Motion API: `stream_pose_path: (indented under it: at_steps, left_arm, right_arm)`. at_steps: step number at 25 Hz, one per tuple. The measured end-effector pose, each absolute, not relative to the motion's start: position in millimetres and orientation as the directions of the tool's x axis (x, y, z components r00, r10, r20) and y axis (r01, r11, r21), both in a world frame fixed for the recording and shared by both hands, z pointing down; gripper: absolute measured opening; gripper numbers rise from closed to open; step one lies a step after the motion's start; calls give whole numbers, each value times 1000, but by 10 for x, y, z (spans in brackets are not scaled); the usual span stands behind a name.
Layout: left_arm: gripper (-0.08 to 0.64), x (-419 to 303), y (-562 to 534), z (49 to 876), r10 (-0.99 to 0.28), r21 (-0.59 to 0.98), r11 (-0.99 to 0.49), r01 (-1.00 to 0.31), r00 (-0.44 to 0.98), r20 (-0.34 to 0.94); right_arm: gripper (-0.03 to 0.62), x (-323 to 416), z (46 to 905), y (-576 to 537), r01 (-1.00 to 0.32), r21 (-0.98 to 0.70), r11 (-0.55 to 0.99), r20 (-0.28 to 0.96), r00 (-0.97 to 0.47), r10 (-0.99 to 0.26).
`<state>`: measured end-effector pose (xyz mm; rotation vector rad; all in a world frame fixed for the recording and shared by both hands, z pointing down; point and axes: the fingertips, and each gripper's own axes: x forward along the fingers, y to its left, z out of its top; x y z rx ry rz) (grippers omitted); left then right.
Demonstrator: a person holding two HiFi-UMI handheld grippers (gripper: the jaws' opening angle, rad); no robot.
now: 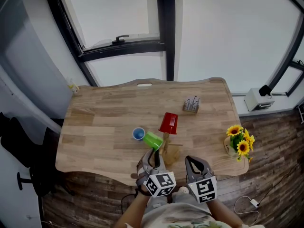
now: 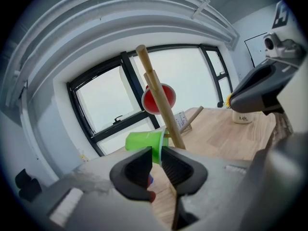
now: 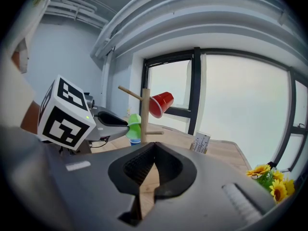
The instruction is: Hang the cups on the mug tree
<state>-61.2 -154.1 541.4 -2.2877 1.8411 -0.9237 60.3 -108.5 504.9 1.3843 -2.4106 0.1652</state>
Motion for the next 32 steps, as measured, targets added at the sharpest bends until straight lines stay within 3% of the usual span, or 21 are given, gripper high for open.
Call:
stream_pose_path:
  at_steps: [15,25,32]
  left_arm:
    - [76,-516,-1417,5565,-864,-238,-350,-906,214,456]
    - [106,-584,-1337,5388,-847,128,-338,-932,361,391]
    - [110,-885,-1255,5475,-852,392,-225,-892,375,365]
  right_arm:
    - [2,669,5065,-972,-854,69,515,362,-460,-811]
    - [2,676,5068,-889,-850,63,523,361,-469,-806]
    - [2,661,5090,-840,-847,60,529,366,-474,-801]
